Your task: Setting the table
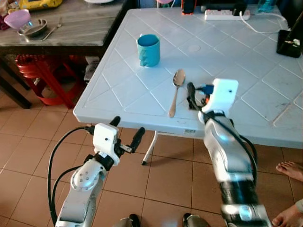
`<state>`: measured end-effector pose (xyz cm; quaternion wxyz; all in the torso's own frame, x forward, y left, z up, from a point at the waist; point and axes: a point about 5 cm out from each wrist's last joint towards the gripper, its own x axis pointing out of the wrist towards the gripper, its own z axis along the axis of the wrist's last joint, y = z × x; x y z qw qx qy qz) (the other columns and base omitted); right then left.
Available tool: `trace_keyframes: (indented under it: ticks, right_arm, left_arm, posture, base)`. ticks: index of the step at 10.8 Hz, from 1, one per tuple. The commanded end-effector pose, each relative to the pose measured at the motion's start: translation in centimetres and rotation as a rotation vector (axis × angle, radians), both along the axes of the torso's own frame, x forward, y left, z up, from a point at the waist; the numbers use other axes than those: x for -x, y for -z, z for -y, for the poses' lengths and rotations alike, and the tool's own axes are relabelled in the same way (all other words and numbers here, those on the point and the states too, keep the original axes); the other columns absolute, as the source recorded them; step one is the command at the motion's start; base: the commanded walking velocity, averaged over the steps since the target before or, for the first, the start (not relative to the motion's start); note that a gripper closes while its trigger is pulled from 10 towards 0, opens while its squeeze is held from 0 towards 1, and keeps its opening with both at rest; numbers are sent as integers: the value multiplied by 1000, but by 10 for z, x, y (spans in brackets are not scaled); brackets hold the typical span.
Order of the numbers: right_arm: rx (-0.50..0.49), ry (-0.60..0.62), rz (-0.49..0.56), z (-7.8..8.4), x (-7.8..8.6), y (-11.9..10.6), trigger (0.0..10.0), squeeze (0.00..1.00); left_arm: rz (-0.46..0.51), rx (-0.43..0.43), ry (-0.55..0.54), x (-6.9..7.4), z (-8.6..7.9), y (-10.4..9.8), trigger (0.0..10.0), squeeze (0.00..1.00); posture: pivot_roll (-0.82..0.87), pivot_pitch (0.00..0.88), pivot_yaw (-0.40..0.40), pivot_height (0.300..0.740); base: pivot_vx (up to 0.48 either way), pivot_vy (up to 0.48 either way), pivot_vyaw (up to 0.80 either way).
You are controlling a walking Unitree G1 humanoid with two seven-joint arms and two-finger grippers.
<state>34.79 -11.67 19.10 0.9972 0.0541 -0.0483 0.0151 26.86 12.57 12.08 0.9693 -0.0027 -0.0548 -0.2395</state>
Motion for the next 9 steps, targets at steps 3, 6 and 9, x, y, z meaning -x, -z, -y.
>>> trace_keyframes:
  ticks: [3, 6, 9]
  right_arm:
    - [8, -100, 30, -26, 0, -9, 10000, 0]
    - [98, -100, 156, -3, 35, 1, 10000, 0]
    - [202, -12, 132, 34, 75, 23, 10000, 0]
  left_arm:
    - [14, 11, 14, 2, 3, -3, 10000, 0]
    - [99, 50, -114, -5, -6, -26, 10000, 0]
    - [71, 45, -197, -3, -20, -18, 10000, 0]
  posture:
    - [-69, 224, 109, 740]
    - [-74, 218, 107, 740]
    - [-102, 206, 118, 740]
  base:
    - [0, 0, 0]
    - [0, 0, 0]
    - [0, 0, 0]
